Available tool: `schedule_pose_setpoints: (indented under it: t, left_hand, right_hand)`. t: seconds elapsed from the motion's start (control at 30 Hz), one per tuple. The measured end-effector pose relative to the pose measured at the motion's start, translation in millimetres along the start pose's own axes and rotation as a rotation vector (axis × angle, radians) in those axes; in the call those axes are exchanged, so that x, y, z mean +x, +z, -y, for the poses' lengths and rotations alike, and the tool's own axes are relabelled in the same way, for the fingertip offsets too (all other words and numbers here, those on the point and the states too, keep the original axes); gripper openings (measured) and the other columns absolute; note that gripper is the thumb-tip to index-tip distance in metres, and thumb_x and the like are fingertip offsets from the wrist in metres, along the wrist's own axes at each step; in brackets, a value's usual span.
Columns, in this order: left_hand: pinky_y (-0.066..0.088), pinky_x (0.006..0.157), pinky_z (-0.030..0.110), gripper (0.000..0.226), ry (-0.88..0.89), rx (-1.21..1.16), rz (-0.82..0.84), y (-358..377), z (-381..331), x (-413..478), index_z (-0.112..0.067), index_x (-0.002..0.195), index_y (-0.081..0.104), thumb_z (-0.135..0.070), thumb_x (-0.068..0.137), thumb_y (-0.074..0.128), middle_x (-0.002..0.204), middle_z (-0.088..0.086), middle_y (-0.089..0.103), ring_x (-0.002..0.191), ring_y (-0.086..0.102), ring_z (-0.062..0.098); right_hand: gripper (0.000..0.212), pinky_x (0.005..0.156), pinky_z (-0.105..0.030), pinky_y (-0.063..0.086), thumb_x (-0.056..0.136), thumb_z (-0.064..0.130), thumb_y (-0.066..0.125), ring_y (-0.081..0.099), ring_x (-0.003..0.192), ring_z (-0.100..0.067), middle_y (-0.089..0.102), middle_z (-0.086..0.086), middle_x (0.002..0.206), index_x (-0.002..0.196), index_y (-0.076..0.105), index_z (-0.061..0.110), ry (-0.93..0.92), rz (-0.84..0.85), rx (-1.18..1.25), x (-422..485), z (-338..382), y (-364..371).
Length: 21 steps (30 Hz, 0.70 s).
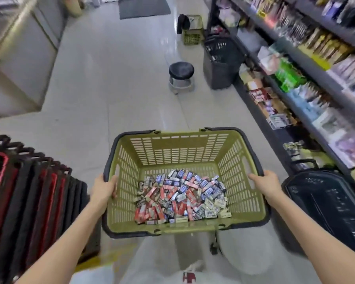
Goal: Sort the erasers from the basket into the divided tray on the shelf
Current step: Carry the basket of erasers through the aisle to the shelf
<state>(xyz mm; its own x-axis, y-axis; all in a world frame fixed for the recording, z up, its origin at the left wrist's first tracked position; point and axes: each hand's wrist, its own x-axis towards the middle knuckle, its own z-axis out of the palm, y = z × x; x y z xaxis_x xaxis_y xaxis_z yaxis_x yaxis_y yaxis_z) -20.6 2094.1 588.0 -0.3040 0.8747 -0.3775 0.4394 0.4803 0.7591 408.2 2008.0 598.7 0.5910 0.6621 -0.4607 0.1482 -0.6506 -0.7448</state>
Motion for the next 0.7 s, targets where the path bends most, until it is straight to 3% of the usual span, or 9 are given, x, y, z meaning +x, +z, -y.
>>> schedule_pose_setpoints:
  t: [0.07, 0.13, 0.2, 0.3, 0.37, 0.53, 0.6, 0.63, 0.7]
  left_hand:
    - [0.046, 0.058, 0.040, 0.022, 0.018, 0.032, 0.031, 12, -37, 61, -0.001, 0.101, 0.053, -0.022, 0.095, 0.053, 0.062, 0.016, 0.054, 0.053, 0.052, 0.029]
    - [0.050, 0.071, 0.047, 0.031, 0.037, 0.069, 0.063, 24, -78, 118, -0.001, 0.114, 0.052, -0.025, 0.095, 0.053, 0.081, 0.027, 0.061, 0.072, 0.060, 0.037]
    - [0.051, 0.078, 0.053, 0.030, 0.065, 0.083, 0.073, 37, -120, 168, -0.002, 0.113, 0.052, -0.026, 0.095, 0.053, 0.096, 0.032, 0.063, 0.080, 0.061, 0.040]
    - [0.051, 0.070, 0.052, 0.034, 0.116, 0.082, 0.111, 61, -180, 239, 0.008, 0.102, 0.055, -0.025, 0.093, 0.054, 0.070, 0.024, 0.058, 0.063, 0.057, 0.037]
    - [0.051, 0.066, 0.051, 0.038, 0.120, 0.067, 0.141, 84, -217, 286, 0.013, 0.101, 0.054, -0.024, 0.093, 0.053, 0.059, 0.014, 0.052, 0.055, 0.051, 0.031]
    - [0.045, 0.056, 0.040, 0.038, 0.101, 0.023, 0.186, 155, -297, 393, 0.012, 0.107, 0.051, -0.023, 0.094, 0.051, 0.058, 0.007, 0.049, 0.048, 0.046, 0.025]
    - [0.045, 0.057, 0.039, 0.037, 0.074, -0.005, 0.186, 184, -328, 431, 0.010, 0.112, 0.049, -0.022, 0.095, 0.051, 0.060, 0.014, 0.048, 0.048, 0.046, 0.023]
    - [0.045, 0.057, 0.039, 0.036, 0.064, -0.020, 0.184, 197, -345, 448, 0.009, 0.114, 0.049, -0.022, 0.095, 0.052, 0.065, 0.025, 0.049, 0.049, 0.047, 0.022]
    - [0.045, 0.057, 0.039, 0.034, 0.052, -0.043, 0.179, 223, -380, 482, 0.006, 0.113, 0.049, -0.022, 0.095, 0.052, 0.083, 0.039, 0.050, 0.050, 0.047, 0.022]
  right_hand:
    - [0.017, 0.055, -0.031, 0.048, 0.088, 0.005, 0.060, 0.056, 0.065, -0.036, 0.056, -0.023, 0.068, 0.087, 0.059, -0.012, 0.002, -0.024, -0.004, 39, 32, 17]
    - [0.032, 0.071, -0.050, 0.051, 0.088, 0.007, 0.060, 0.059, 0.084, -0.047, 0.058, -0.037, 0.090, 0.107, 0.054, -0.017, 0.010, -0.034, 0.022, 76, 67, 31]
    - [0.028, 0.060, -0.041, 0.048, 0.087, 0.008, 0.060, 0.057, 0.070, -0.037, 0.057, -0.025, 0.076, 0.104, 0.056, -0.014, 0.033, -0.062, 0.048, 113, 101, 40]
    - [0.010, 0.048, -0.029, 0.036, 0.086, 0.007, 0.061, 0.047, 0.055, -0.018, 0.048, -0.005, 0.062, 0.081, 0.057, 0.000, 0.078, -0.099, 0.076, 173, 148, 48]
    - [0.019, 0.043, -0.024, 0.035, 0.086, 0.007, 0.062, 0.045, 0.051, -0.016, 0.046, -0.002, 0.057, 0.069, 0.053, 0.011, 0.086, -0.115, 0.092, 217, 179, 51]
    - [0.005, 0.044, -0.025, 0.041, 0.086, 0.004, 0.059, 0.053, 0.057, -0.019, 0.057, -0.007, 0.068, 0.083, 0.058, 0.008, 0.049, -0.118, 0.108, 342, 243, 54]
    - [0.004, 0.045, -0.023, 0.043, 0.087, 0.004, 0.059, 0.057, 0.060, -0.017, 0.062, -0.007, 0.073, 0.086, 0.061, 0.007, 0.039, -0.126, 0.114, 393, 268, 51]
    - [0.004, 0.045, -0.023, 0.041, 0.087, 0.005, 0.059, 0.057, 0.060, -0.016, 0.062, -0.006, 0.072, 0.084, 0.061, 0.007, 0.043, -0.123, 0.111, 417, 283, 48]
    - [0.018, 0.041, -0.019, 0.036, 0.087, 0.007, 0.060, 0.050, 0.051, -0.015, 0.053, -0.002, 0.061, 0.071, 0.053, 0.012, 0.037, -0.124, 0.081, 468, 314, 43]
